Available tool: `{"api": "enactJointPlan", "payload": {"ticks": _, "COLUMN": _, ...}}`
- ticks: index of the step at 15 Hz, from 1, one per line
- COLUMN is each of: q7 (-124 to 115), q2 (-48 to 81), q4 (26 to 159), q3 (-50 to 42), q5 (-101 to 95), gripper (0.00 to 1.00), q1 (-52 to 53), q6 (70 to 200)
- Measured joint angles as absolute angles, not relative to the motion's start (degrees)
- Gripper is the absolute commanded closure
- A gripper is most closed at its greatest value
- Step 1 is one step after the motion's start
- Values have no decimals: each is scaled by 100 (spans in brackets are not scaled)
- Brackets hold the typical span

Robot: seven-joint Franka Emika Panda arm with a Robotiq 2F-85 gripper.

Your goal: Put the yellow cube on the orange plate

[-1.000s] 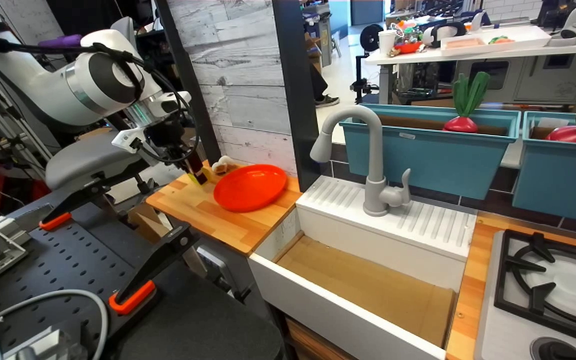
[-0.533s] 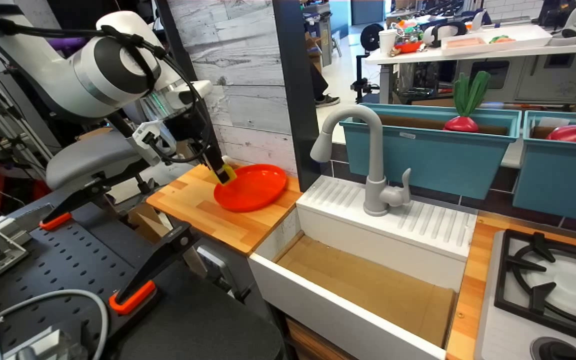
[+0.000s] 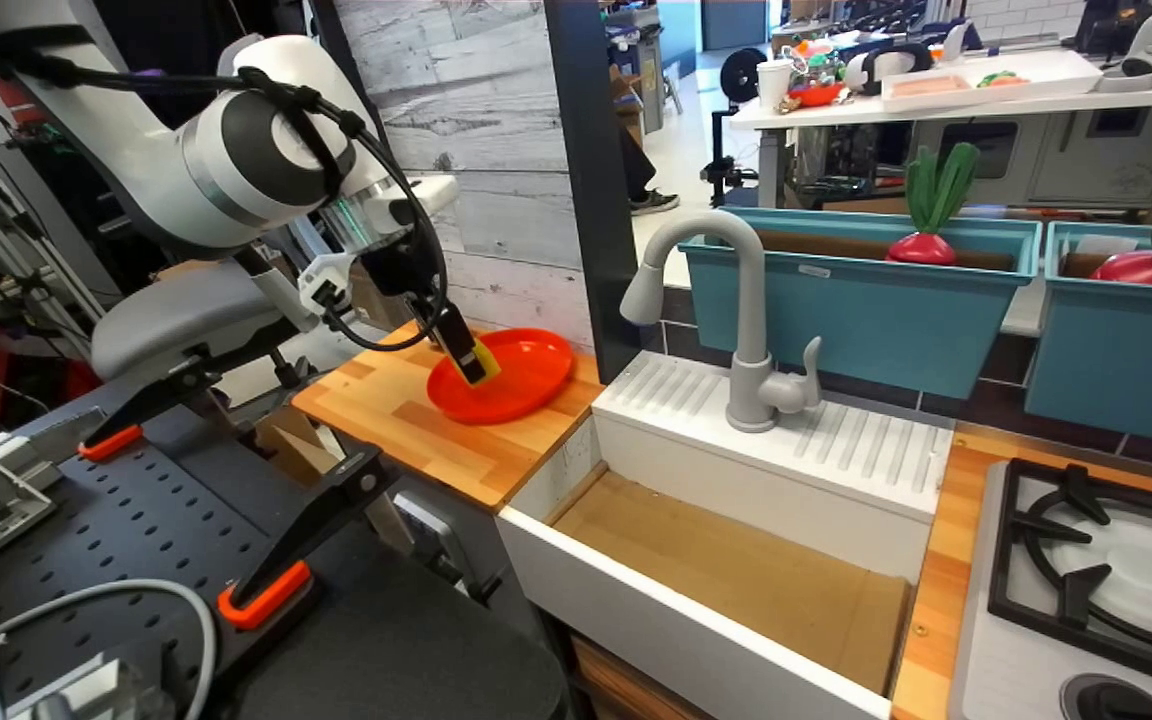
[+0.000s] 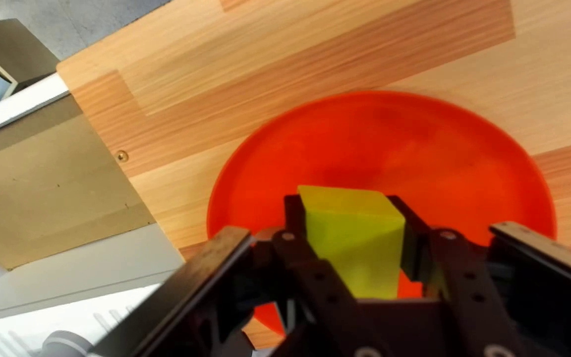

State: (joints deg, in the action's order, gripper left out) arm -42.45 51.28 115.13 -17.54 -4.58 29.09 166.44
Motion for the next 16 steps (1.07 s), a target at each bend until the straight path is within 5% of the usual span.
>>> {"api": "enactJointPlan", "payload": {"ticks": 3, "q7": -4254, "q2": 5292, "q4": 11310, "q3": -1748, "q5": -380, "gripper": 82, "q1": 2859, "q6": 16596}}
{"api": "enactJointPlan", "payload": {"ticks": 4, "q7": -4262, "q2": 5345, "q4": 11244, "q3": -1747, "q5": -366, "gripper": 32, "q1": 2849, "q6": 16563}}
{"api": "enactJointPlan", "payload": {"ticks": 9, "q7": -4346, "q2": 5553, "q4": 10943, "q3": -1746, "q5": -293, "gripper": 3, "q1": 2840, "q6": 16271}}
{"api": "enactJointPlan", "payload": {"ticks": 16, "q7": -4442, "q2": 5542, "q4": 10881, "q3": -1782, "q5": -295, "gripper": 0, "q1": 2946, "q6": 16285}}
